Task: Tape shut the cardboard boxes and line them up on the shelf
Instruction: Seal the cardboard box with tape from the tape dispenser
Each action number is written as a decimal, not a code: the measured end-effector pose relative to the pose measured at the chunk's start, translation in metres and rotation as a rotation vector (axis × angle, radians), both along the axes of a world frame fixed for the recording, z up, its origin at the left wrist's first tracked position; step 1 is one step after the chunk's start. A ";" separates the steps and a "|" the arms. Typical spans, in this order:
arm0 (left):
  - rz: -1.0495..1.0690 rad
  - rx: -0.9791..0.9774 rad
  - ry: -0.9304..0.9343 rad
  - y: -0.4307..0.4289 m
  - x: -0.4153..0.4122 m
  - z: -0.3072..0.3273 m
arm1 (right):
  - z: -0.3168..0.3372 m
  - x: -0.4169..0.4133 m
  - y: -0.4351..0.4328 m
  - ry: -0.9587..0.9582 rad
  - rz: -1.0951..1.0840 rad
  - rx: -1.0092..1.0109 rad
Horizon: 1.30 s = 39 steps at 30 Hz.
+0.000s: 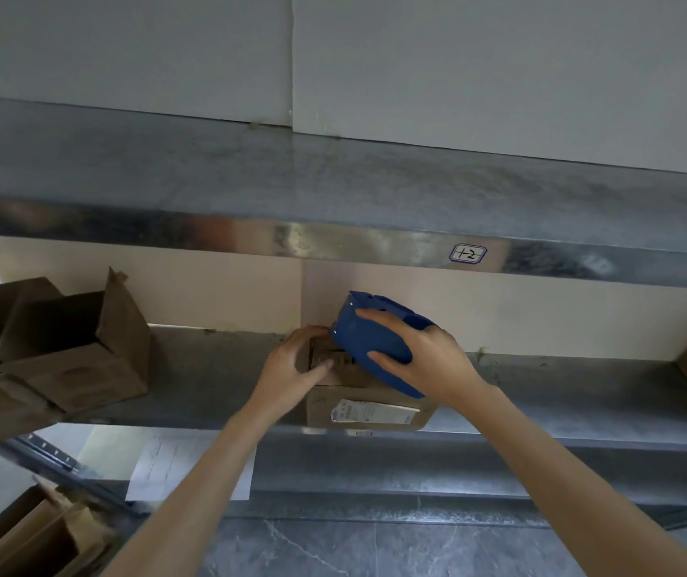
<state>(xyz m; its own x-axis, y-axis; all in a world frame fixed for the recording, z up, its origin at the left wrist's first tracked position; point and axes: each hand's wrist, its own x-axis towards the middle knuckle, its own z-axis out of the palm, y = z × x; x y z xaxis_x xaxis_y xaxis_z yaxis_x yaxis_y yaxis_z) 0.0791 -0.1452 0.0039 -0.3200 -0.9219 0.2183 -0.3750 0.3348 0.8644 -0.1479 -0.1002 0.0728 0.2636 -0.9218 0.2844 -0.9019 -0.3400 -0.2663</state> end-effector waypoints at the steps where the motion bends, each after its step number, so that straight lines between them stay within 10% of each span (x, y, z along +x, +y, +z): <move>1: 0.007 0.013 -0.016 -0.003 0.005 0.005 | 0.004 0.000 0.001 0.002 0.019 -0.019; 16: -0.254 0.139 0.037 -0.007 0.020 0.063 | 0.030 0.008 0.031 0.124 0.225 0.008; 39: -0.051 0.069 0.091 -0.012 0.012 0.067 | 0.059 0.003 0.021 0.065 0.221 0.204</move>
